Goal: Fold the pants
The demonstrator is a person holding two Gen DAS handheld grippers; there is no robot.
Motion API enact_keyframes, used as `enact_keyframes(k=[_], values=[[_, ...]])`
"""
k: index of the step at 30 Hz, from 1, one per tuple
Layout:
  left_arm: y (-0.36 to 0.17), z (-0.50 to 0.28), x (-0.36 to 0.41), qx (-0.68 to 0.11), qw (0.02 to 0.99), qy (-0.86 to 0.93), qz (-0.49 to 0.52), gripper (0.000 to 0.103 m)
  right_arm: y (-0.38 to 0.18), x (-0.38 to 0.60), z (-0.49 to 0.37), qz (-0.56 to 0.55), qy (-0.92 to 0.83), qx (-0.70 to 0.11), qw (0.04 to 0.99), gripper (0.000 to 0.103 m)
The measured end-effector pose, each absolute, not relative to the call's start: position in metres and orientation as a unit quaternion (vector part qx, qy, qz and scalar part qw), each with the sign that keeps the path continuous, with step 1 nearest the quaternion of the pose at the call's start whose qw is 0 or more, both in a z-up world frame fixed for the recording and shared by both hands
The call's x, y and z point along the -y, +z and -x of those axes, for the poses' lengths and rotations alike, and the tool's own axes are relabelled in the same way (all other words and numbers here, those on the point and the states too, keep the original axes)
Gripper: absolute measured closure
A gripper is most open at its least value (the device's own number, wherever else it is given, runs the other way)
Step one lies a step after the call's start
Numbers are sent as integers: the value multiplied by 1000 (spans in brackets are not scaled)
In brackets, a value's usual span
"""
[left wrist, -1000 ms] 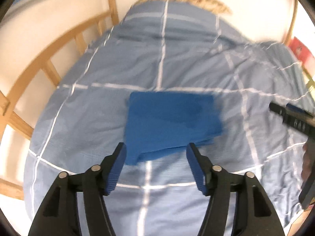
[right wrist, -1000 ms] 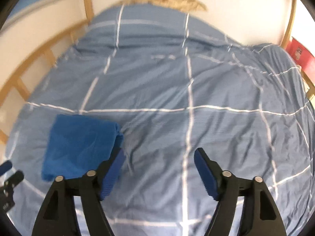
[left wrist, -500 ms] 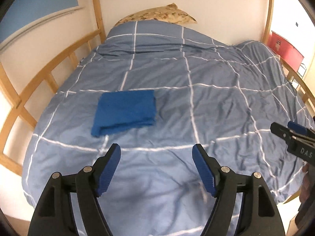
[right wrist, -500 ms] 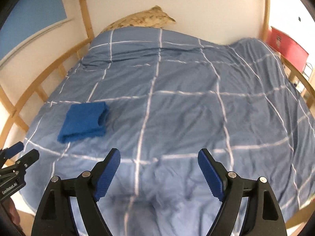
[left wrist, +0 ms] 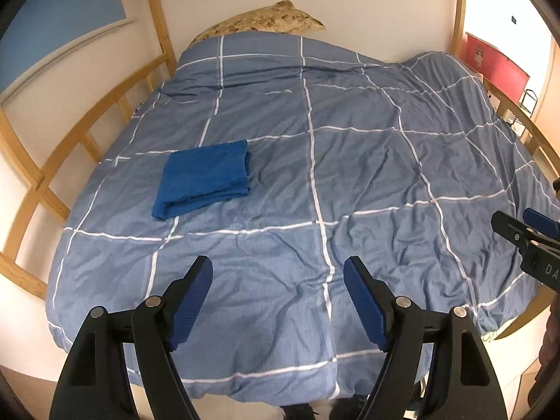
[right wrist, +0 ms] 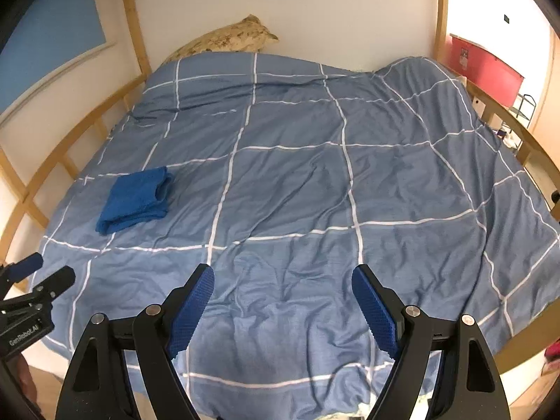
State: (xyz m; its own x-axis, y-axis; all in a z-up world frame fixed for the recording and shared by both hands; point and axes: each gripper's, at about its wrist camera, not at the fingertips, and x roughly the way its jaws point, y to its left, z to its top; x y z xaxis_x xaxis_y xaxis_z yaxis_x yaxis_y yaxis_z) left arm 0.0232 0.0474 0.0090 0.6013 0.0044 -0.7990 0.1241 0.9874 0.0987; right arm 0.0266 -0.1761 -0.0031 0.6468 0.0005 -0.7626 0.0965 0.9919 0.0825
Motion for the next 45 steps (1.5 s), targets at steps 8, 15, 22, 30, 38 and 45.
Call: enact_keyframes(k=[8, 15, 22, 30, 38, 45], values=[[21, -12, -44, -426, 899, -38, -91, 27, 8, 173, -5, -45, -38, -405, 913, 22], [40, -6, -46, -403, 909, -47, -94, 24, 21, 169, 7, -36, -41, -388, 920, 22], [44, -5, -47, -400, 910, -52, -95, 22, 23, 167, 9, -36, -41, -388, 920, 22], [44, -2, -50, -409, 906, -59, -96, 22, 24, 163, 13, -39, -44, -392, 918, 22], [44, -1, -52, -411, 905, -65, -96, 22, 26, 161, 14, -38, -43, -391, 919, 22], [44, 0, -53, -411, 904, -62, -95, 22, 28, 160, 13, -34, -42, -390, 919, 22]])
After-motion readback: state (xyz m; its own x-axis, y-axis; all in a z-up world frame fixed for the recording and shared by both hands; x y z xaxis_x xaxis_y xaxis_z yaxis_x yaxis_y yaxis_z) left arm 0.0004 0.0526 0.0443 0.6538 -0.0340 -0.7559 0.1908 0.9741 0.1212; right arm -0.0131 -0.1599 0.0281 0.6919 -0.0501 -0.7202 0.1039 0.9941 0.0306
